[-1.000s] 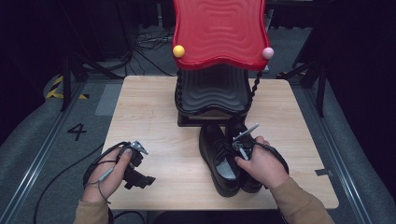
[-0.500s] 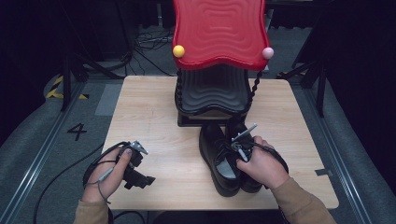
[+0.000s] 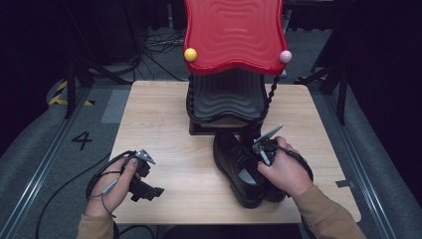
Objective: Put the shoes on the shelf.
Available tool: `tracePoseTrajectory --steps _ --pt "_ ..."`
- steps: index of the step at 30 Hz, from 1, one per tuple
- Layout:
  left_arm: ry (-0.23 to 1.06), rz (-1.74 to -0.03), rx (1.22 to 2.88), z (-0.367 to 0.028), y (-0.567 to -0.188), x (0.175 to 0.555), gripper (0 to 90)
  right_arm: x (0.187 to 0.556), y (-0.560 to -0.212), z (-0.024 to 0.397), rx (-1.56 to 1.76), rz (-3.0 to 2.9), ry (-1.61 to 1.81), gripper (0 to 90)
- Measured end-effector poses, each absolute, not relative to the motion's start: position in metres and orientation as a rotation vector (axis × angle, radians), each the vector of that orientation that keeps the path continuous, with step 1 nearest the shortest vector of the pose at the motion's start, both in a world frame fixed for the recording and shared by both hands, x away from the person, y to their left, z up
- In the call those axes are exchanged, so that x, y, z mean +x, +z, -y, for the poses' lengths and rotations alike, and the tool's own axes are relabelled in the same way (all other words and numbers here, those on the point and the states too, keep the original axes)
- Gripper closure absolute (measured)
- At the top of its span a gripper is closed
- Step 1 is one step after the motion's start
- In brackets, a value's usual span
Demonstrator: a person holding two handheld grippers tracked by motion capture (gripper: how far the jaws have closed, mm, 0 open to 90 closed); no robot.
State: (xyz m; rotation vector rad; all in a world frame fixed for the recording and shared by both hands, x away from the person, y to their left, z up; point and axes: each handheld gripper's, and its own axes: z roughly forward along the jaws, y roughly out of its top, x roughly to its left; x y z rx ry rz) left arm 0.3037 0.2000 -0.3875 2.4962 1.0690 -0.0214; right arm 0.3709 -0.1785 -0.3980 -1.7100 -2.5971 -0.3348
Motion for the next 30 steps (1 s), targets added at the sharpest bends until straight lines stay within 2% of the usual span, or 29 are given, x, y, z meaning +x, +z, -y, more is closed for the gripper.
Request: tracePoseTrajectory --steps 30 --pt "-0.012 -1.086 2.473 -0.204 -0.384 0.301 19.1 0.329 -0.296 0.185 -1.452 2.675 -0.402 81.8"
